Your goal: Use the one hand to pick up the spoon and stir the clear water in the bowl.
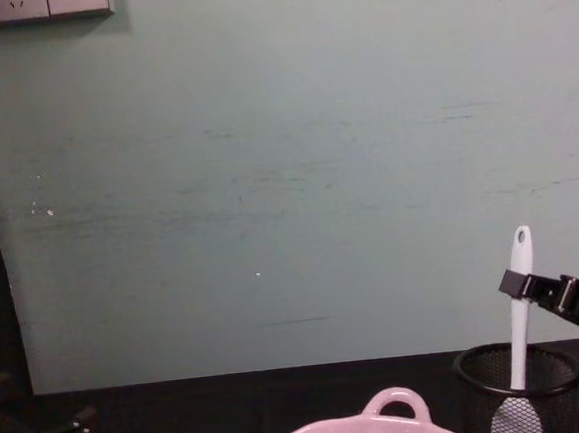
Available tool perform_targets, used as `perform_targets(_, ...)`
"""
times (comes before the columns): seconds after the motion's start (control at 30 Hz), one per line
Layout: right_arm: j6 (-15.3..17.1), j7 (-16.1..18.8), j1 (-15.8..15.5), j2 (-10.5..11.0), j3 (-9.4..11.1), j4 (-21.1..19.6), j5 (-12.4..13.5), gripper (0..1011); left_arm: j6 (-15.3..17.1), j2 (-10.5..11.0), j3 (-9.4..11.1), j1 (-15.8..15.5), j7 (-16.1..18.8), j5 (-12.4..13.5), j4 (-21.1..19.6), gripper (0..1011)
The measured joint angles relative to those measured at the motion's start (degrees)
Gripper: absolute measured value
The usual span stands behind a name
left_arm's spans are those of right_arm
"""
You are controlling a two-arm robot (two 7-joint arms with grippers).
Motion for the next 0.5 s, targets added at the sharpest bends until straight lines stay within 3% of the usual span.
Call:
perform_targets(0.37,1.1,0.7,0.2,0.0,-0.4,0.6,0.4,120,0.0,0.0,0.0,0.0,0.0,0.0,0.0,1011)
perform_targets(0.5,1.0,0.6,0.2,0.0,-0.4,0.6,0.4,189,0.0,0.0,0.0,0.0,0.0,0.0,0.0,1011)
